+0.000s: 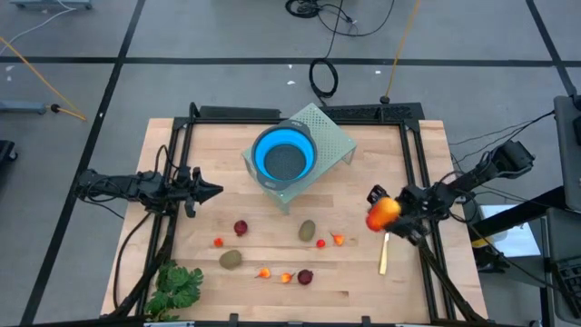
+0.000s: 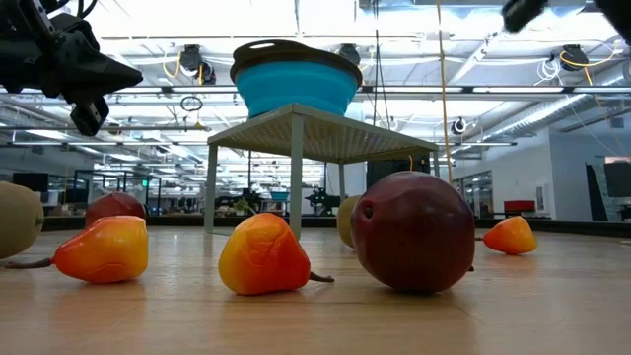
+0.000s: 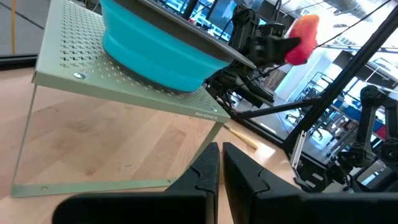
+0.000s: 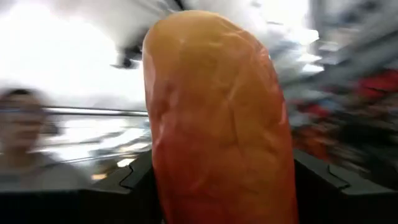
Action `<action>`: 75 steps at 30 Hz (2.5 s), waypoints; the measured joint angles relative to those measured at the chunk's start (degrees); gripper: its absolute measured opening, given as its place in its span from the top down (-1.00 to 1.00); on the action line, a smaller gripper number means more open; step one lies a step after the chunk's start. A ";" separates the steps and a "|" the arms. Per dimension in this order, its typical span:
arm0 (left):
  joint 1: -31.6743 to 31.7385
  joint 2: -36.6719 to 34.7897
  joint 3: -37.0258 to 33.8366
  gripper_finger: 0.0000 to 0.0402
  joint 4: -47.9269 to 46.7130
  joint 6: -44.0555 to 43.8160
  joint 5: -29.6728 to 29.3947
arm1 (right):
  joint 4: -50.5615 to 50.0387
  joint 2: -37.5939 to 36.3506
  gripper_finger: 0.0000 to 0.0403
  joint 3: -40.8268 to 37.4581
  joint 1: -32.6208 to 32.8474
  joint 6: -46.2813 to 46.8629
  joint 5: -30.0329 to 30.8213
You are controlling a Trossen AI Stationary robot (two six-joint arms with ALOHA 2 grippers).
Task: Pick & Place Fruit
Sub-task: Put the red yellow mango into the blue strainer bowl on the shelf
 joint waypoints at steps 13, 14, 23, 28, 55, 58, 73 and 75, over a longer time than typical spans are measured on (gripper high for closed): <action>0.00 0.02 0.00 0.90 0.00 0.07 0.07 | -29.02 0.03 -0.18 0.02 0.02 11.05 16.48; -0.01 0.00 0.00 0.90 0.00 0.09 0.07 | -30.38 0.03 -0.18 0.02 0.00 11.72 16.89; 0.01 0.02 0.00 0.90 0.02 0.09 0.07 | -49.97 0.01 -0.18 4.67 0.00 12.56 17.45; 0.00 0.02 0.00 0.90 0.00 0.09 0.07 | -78.88 0.03 -0.18 15.62 -0.09 11.71 14.39; 0.01 0.00 0.00 0.90 0.00 2.82 -0.07 | -130.13 0.01 -0.18 35.98 -10.11 6.96 32.71; 0.01 0.01 0.00 0.90 0.01 2.82 -0.07 | -129.96 0.03 -0.18 37.68 -12.40 3.15 36.06; -0.01 0.02 0.00 0.90 0.02 3.02 -0.09 | -116.59 0.03 -0.18 47.34 -24.91 -31.12 40.65; 0.01 0.02 0.00 0.90 0.02 3.04 -0.10 | -111.57 0.05 -0.18 47.34 -26.22 -36.71 40.61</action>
